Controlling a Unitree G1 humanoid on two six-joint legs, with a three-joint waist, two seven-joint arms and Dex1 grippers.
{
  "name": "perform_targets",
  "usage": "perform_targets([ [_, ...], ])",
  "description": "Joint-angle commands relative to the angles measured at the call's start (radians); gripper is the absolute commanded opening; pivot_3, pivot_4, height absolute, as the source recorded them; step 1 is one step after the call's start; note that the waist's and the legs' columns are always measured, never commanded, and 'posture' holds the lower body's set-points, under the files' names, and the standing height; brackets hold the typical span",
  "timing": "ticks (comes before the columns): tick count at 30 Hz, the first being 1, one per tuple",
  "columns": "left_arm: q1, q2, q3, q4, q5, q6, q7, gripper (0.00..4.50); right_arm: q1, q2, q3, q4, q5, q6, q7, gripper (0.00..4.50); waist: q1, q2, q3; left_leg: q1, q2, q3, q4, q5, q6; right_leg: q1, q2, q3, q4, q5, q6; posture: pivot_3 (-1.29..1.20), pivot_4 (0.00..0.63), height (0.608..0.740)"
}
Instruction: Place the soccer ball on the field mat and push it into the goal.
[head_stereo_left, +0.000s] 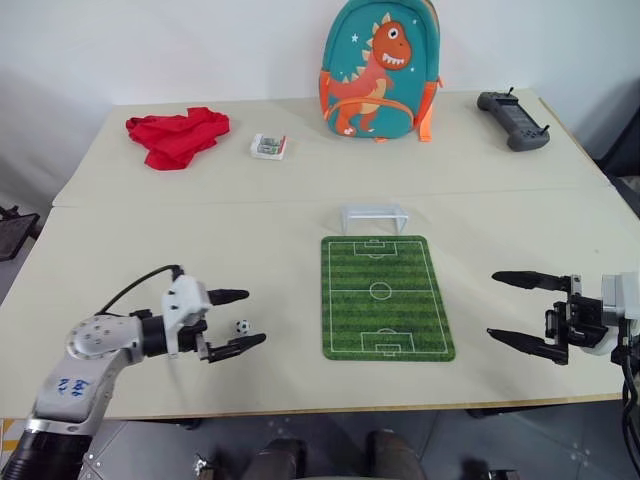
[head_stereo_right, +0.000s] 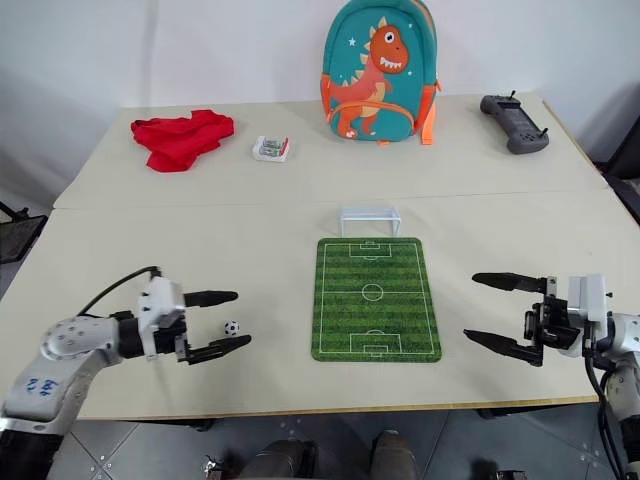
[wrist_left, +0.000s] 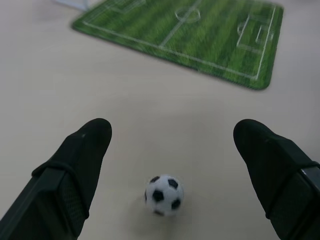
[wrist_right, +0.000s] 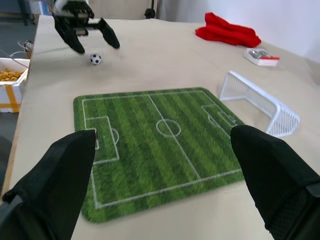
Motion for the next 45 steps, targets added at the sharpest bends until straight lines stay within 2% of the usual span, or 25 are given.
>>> perform_targets([
  [1,-0.018,0.007,-0.010,0.009,0.037,-0.012,0.010,4.46,0.019,0.021,-0.049,-0.053,-0.002,-0.004,0.064,4.50,0.006,0.000,0.000,0.000,0.001,0.000,0.000,0.000,0.000,0.000,0.001,0.000,0.000,0.000,0.000,0.00,0.150,0.740],
  [11,-0.003,0.004,0.010,0.080,0.056,-0.076,0.003,4.46,0.063,0.051,-0.087,-0.115,-0.027,0.018,0.032,4.50,0.030,0.000,0.000,-0.001,0.000,0.000,0.002,-0.001,0.000,0.000,0.000,0.000,0.000,0.000,-0.001,0.00,0.150,0.740],
  [14,-0.009,-0.012,0.016,0.110,0.060,-0.110,0.013,3.89,0.072,0.053,-0.081,-0.185,-0.034,0.049,-0.015,4.50,0.031,0.000,0.000,-0.001,0.000,0.000,0.002,-0.001,0.000,0.000,0.000,0.001,0.000,0.000,-0.001,0.00,0.150,0.740],
  [18,-0.029,-0.039,0.007,0.113,0.054,-0.104,0.027,2.66,0.081,0.053,-0.078,-0.285,-0.043,0.110,-0.081,4.50,0.033,0.000,0.000,-0.001,0.000,0.000,0.002,-0.001,0.000,0.000,0.000,0.001,0.000,0.000,-0.001,0.00,0.150,0.740],
  [24,-0.032,-0.057,-0.007,0.105,0.059,-0.094,0.027,0.88,0.081,0.058,-0.084,-0.333,-0.057,0.162,-0.115,4.50,0.035,0.000,0.000,-0.001,0.000,0.000,0.003,-0.001,0.000,0.000,0.000,0.000,0.000,0.000,-0.001,0.00,0.150,0.740],
  [29,-0.064,-0.067,0.013,0.062,0.003,-0.029,0.022,0.87,0.080,0.058,-0.095,-0.337,-0.069,0.176,-0.130,4.50,0.035,0.000,0.000,-0.001,0.000,0.000,0.003,-0.001,0.000,0.000,0.000,0.000,0.000,0.000,-0.001,0.00,0.150,0.740],
  [32,-0.179,-0.054,-0.011,-0.005,-0.035,0.054,-0.004,0.87,0.083,0.044,-0.123,-0.322,-0.075,0.173,-0.118,4.50,0.039,-0.002,0.001,-0.001,0.000,-0.001,0.004,-0.001,0.000,0.000,0.000,0.000,0.001,0.000,-0.001,0.00,0.150,0.740],
  [34,-0.314,-0.060,-0.093,-0.045,-0.034,0.156,-0.034,0.87,0.083,0.017,-0.161,-0.286,-0.076,0.168,-0.084,4.50,0.044,-0.002,0.001,-0.003,0.000,-0.002,0.006,-0.001,0.000,0.000,0.000,-0.001,0.001,0.001,-0.001,0.00,0.150,0.740],
  [36,-0.416,-0.104,-0.193,-0.040,-0.003,0.208,-0.052,0.87,0.069,-0.017,-0.186,-0.235,-0.094,0.138,-0.030,4.50,0.045,-0.002,0.001,-0.003,-0.002,-0.002,0.009,-0.001,0.001,0.001,0.000,-0.001,0.002,0.001,0.001,0.00,0.150,0.740],
  [42,-0.519,-0.243,-0.351,0.048,0.086,0.250,0.012,0.87,0.052,-0.058,-0.228,-0.166,-0.109,0.130,0.016,4.50,0.025,-0.002,0.001,-0.003,-0.001,0.002,0.009,-0.002,0.002,0.001,0.001,0.001,0.001,0.002,0.003,0.00,0.150,0.740],
  [43,-0.532,-0.280,-0.404,0.071,0.123,0.242,0.023,0.87,0.058,-0.066,-0.238,-0.147,-0.114,0.120,0.031,4.50,0.024,-0.002,0.001,-0.003,-0.001,0.003,0.009,-0.002,0.002,0.000,0.001,0.001,0.002,0.002,0.002,0.00,0.150,0.740],
  [45,-0.554,-0.414,-0.503,0.134,0.194,0.198,0.098,0.87,0.105,-0.080,-0.277,-0.137,-0.107,0.119,0.056,4.50,0.033,-0.002,0.001,-0.003,0.000,0.003,0.010,-0.002,0.002,0.000,0.002,0.001,0.002,0.002,0.002,0.00,0.150,0.740],
])
